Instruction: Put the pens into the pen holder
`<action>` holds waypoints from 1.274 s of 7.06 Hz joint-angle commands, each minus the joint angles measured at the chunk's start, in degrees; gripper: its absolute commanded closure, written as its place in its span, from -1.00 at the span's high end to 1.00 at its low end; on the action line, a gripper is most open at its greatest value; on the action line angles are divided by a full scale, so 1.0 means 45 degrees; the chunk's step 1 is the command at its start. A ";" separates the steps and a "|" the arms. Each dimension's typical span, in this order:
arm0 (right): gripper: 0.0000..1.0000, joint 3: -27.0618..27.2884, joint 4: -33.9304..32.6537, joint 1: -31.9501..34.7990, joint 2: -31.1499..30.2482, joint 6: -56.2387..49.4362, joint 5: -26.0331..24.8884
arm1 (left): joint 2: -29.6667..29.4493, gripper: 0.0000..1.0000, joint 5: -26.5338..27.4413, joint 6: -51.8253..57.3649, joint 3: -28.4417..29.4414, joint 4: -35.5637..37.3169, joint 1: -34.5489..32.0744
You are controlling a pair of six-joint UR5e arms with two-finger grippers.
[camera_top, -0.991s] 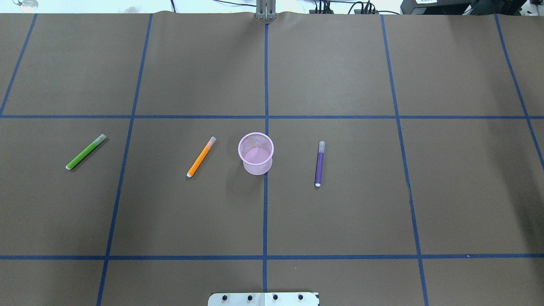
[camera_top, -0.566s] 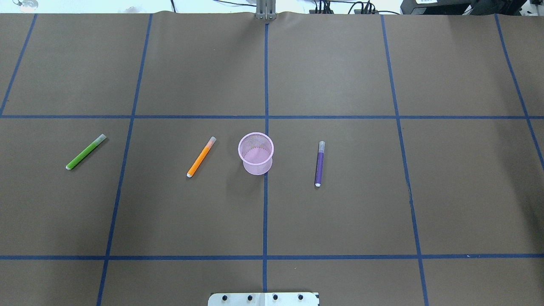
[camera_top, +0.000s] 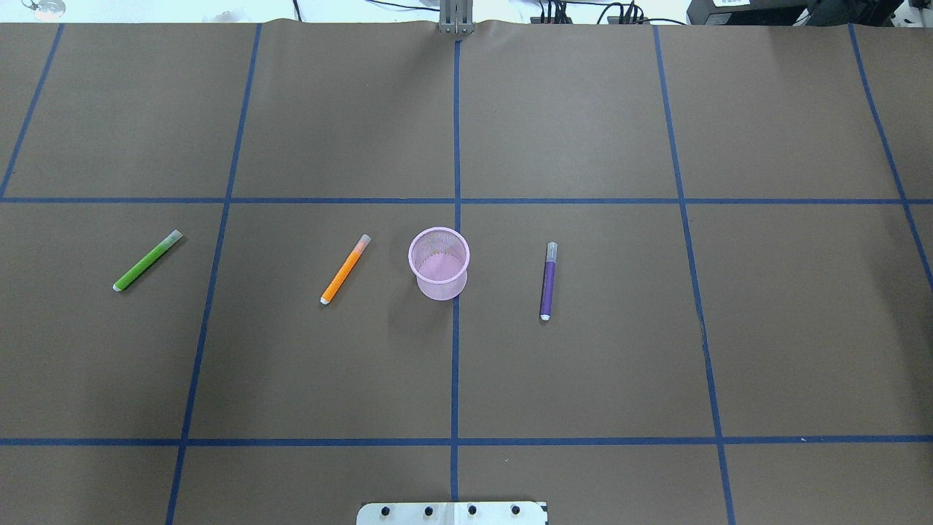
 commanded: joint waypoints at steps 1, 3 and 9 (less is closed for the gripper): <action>0.98 -0.1572 0.0121 -0.0124 0.0722 -0.1557 -0.0248 | 0.0013 0.99 -0.0006 0.0002 0.0085 -0.0031 0.0001; 0.93 -0.2260 0.0102 -0.0163 0.0743 -0.2458 -0.0093 | 0.0013 1.00 -0.0006 0.0002 0.0065 -0.0050 0.0001; 0.64 -0.2846 0.0082 -0.0728 0.0743 -0.2458 -0.0210 | 0.0013 0.99 -0.0162 0.0002 0.0006 -0.0070 0.0001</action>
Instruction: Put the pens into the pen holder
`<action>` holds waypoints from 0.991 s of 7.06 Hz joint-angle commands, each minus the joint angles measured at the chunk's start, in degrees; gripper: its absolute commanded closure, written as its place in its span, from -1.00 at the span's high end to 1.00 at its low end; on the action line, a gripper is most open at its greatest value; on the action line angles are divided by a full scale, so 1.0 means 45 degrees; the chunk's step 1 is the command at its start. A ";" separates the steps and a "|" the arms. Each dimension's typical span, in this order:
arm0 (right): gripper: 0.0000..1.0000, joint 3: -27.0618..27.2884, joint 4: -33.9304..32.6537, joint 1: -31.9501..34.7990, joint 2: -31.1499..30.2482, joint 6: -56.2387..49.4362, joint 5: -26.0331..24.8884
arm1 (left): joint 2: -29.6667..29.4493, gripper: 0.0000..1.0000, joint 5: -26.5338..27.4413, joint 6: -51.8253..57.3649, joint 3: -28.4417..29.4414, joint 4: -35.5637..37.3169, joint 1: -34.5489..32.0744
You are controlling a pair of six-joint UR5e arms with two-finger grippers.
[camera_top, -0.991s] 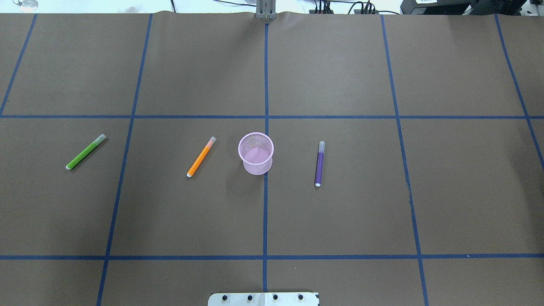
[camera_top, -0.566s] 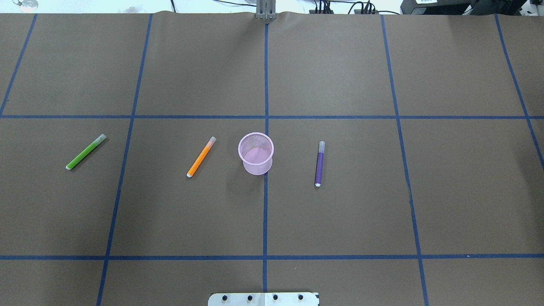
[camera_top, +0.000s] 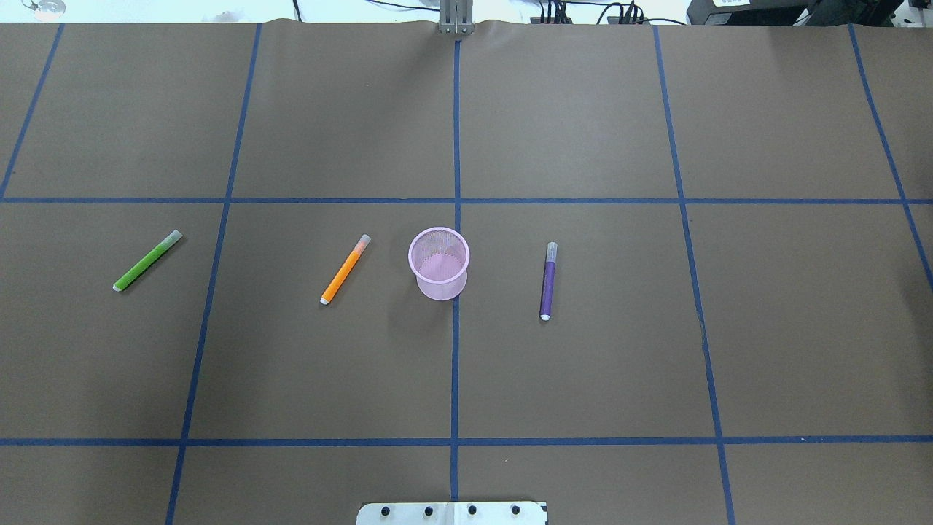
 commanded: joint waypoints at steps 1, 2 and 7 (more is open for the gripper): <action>0.49 -0.0084 -0.0033 -0.0193 0.0022 0.0024 -0.0027 | 0.0000 0.99 -0.0002 0.0000 -0.0007 0.0000 0.0003; 0.27 -0.0084 -0.0033 -0.0194 0.0022 0.0024 -0.0007 | 0.0000 0.99 -0.0002 0.0000 -0.0026 -0.0020 0.0003; -1.00 0.0030 -0.0091 -0.0194 0.0217 0.0081 0.0148 | 0.0000 0.99 -0.0021 0.0019 -0.0066 -0.0020 -0.0016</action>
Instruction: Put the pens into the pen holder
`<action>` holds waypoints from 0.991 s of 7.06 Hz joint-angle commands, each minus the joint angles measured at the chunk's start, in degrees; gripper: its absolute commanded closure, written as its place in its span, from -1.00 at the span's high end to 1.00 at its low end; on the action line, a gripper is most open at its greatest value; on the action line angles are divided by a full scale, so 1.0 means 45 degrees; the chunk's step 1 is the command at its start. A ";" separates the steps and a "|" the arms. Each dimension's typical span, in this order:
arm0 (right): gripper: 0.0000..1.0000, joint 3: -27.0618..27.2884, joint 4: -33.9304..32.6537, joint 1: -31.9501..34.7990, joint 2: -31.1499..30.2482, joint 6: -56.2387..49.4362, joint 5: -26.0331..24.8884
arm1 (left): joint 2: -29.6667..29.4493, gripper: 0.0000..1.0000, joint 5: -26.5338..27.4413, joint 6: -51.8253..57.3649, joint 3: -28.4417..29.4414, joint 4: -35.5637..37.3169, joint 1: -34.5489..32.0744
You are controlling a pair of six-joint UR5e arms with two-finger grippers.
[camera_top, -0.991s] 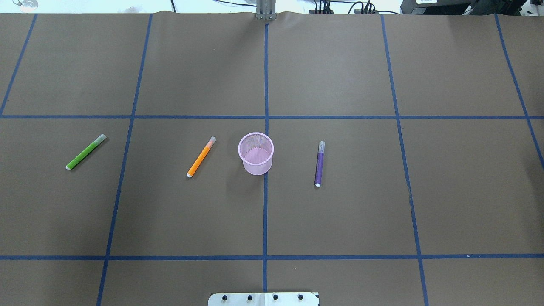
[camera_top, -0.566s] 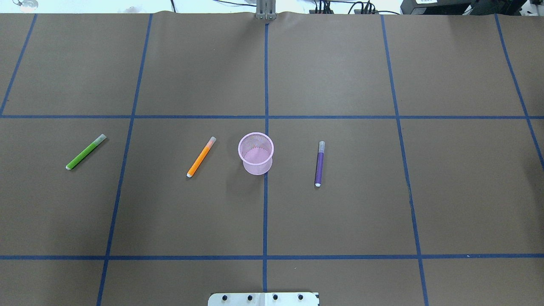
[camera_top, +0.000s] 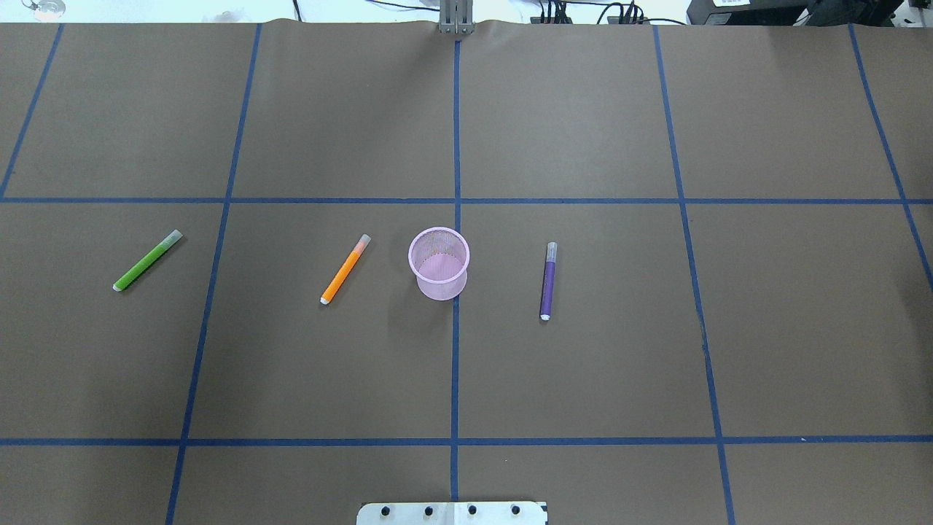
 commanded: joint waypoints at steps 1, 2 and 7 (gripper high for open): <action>-1.00 0.1182 0.0009 0.0000 0.0140 0.0694 0.0116 | 0.0000 0.99 -0.0003 0.0000 -0.0043 -0.0015 -0.0001; -1.00 0.2313 0.0164 0.0000 0.0102 0.2673 -0.0058 | -0.0058 0.99 -0.0467 -0.0019 -0.0063 -0.0035 -0.0001; -1.00 0.6357 0.4708 -0.2610 0.1167 1.4085 -0.0563 | -0.0605 1.00 -0.2679 -0.1577 0.0816 -0.0464 0.0950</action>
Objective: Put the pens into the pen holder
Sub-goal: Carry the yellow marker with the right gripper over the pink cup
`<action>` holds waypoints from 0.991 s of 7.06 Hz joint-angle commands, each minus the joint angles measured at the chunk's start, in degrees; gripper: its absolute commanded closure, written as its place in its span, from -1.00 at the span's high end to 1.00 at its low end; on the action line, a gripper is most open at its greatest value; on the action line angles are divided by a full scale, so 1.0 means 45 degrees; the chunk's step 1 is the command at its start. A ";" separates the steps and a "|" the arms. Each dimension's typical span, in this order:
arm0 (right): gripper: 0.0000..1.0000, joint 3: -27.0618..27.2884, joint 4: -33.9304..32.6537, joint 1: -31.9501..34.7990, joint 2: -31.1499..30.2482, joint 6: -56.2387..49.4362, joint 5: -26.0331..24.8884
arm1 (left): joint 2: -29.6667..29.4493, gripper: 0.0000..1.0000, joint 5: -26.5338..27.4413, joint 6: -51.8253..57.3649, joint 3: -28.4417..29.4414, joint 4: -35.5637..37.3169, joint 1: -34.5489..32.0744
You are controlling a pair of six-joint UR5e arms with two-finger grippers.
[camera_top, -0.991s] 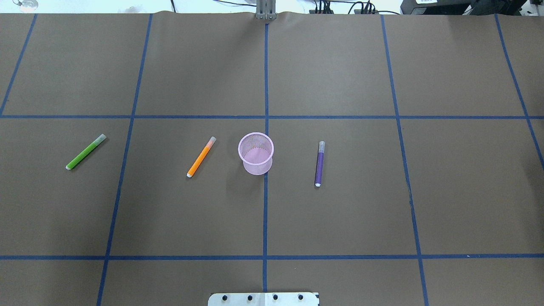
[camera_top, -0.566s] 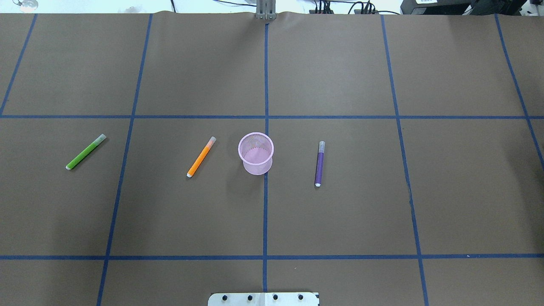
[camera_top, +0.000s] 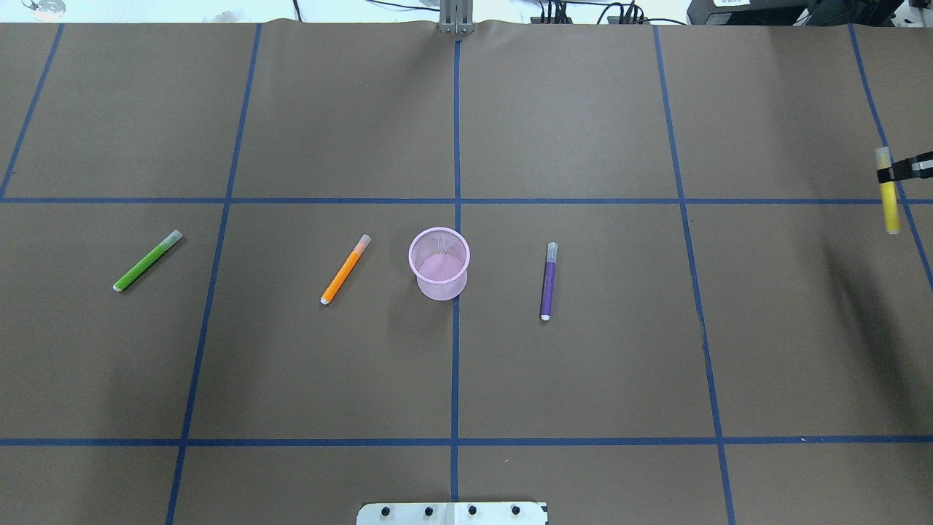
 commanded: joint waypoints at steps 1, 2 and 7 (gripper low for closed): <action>-1.00 0.2519 0.1473 -0.2377 0.1011 0.5257 -0.1999 | -0.0220 1.00 -0.0193 -0.0714 0.0274 -0.0041 0.0602; -1.00 0.3499 0.1453 -0.4536 0.1285 0.6428 -0.4780 | -0.0355 1.00 -0.0193 -0.0734 0.0488 -0.0041 0.0679; -1.00 0.3844 -0.3288 -1.1330 0.6340 0.9152 -1.4446 | -0.0590 1.00 -0.0173 -0.0734 0.0490 -0.0002 0.0739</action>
